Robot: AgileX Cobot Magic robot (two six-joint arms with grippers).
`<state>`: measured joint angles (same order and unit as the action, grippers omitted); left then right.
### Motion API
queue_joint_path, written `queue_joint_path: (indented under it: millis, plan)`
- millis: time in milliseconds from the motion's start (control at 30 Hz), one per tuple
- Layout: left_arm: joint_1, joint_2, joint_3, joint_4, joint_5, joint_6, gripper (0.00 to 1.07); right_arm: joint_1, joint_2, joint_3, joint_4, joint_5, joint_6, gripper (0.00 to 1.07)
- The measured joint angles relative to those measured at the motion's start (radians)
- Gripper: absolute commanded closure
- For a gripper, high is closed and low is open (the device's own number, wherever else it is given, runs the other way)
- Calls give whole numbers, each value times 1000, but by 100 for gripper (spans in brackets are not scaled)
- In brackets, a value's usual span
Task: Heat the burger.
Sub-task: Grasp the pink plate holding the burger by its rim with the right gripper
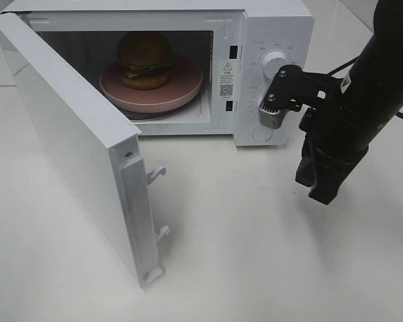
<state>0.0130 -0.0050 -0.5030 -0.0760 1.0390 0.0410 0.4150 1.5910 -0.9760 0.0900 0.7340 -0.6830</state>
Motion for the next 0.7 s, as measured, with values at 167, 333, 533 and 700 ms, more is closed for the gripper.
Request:
queue_joint_path:
  millis: [167, 333, 533, 700]
  plan:
    - [0, 0, 0, 0, 0, 0, 7, -1, 0, -1, -7, 3, -227, 107]
    - [0, 0, 0, 0, 0, 0, 7, -1, 0, -1, -7, 4, -425, 106]
    - [0, 0, 0, 0, 0, 0, 7, -1, 0, -1, -7, 1, -657, 104]
    - [0, 0, 0, 0, 0, 0, 7, -1, 0, -1, -8, -26, -712, 99]
